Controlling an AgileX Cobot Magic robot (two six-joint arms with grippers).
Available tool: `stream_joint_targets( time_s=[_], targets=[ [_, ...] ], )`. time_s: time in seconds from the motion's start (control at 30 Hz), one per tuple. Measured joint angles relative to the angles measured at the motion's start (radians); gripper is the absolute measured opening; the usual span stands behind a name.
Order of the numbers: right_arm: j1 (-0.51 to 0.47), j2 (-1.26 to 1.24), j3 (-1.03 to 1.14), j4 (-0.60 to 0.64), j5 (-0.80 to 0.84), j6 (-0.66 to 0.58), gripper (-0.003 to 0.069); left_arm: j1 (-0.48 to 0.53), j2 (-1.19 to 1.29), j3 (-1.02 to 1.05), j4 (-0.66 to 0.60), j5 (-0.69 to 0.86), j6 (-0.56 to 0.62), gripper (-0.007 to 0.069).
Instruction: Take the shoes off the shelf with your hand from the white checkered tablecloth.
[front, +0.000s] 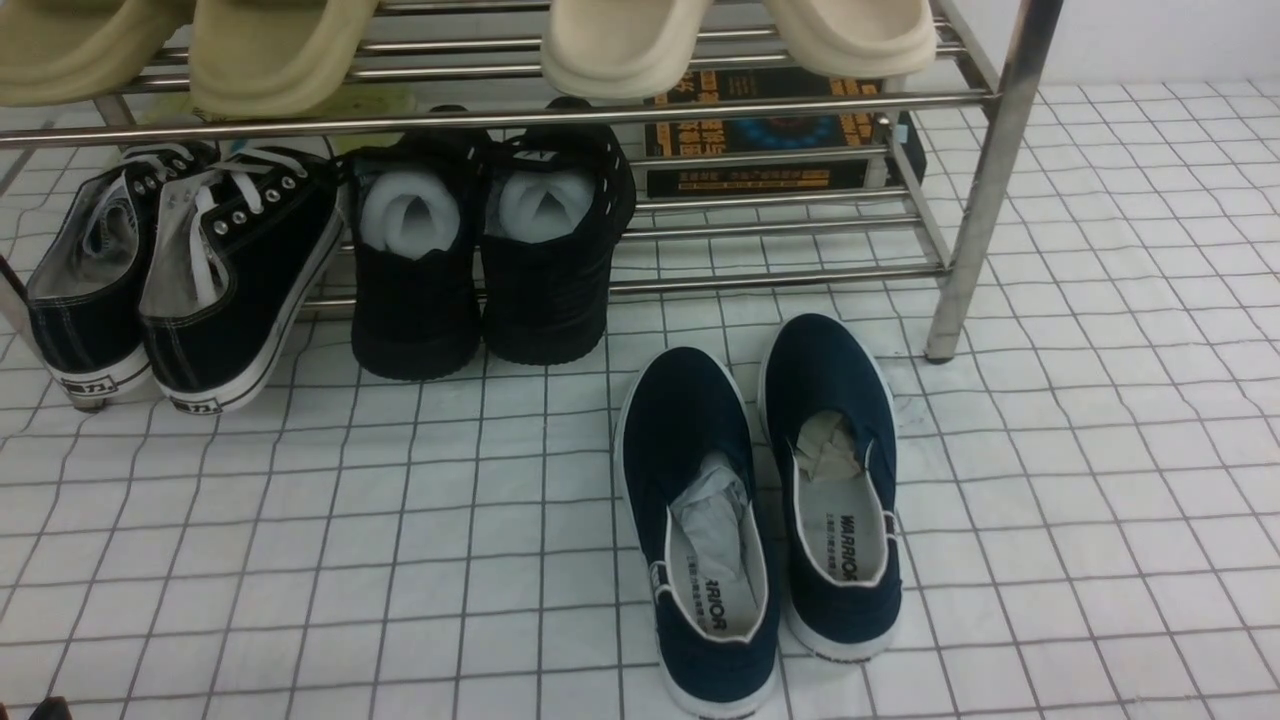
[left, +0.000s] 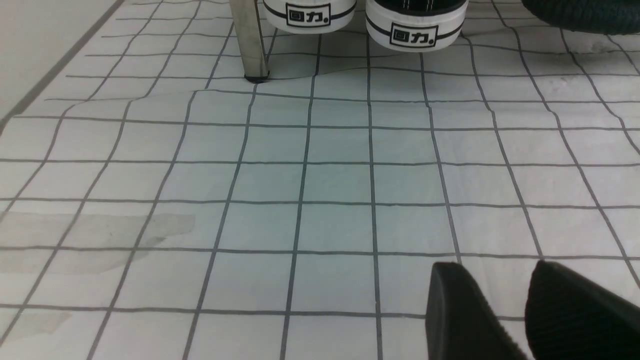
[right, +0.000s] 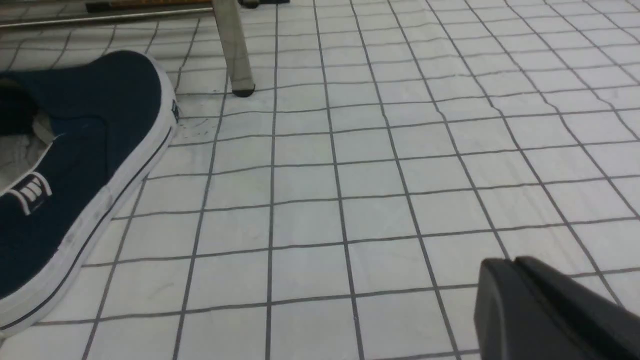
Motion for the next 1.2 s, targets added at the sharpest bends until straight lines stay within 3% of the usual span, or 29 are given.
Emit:
stream_joint_targets(
  time_s=[1.2],
  targets=[
    [0.000, -0.001, -0.005, 0.000, 0.026, 0.000, 0.0074, 0.000, 0.000, 0.000, 0.003, 0.001, 0.000, 0.0239]
  ],
)
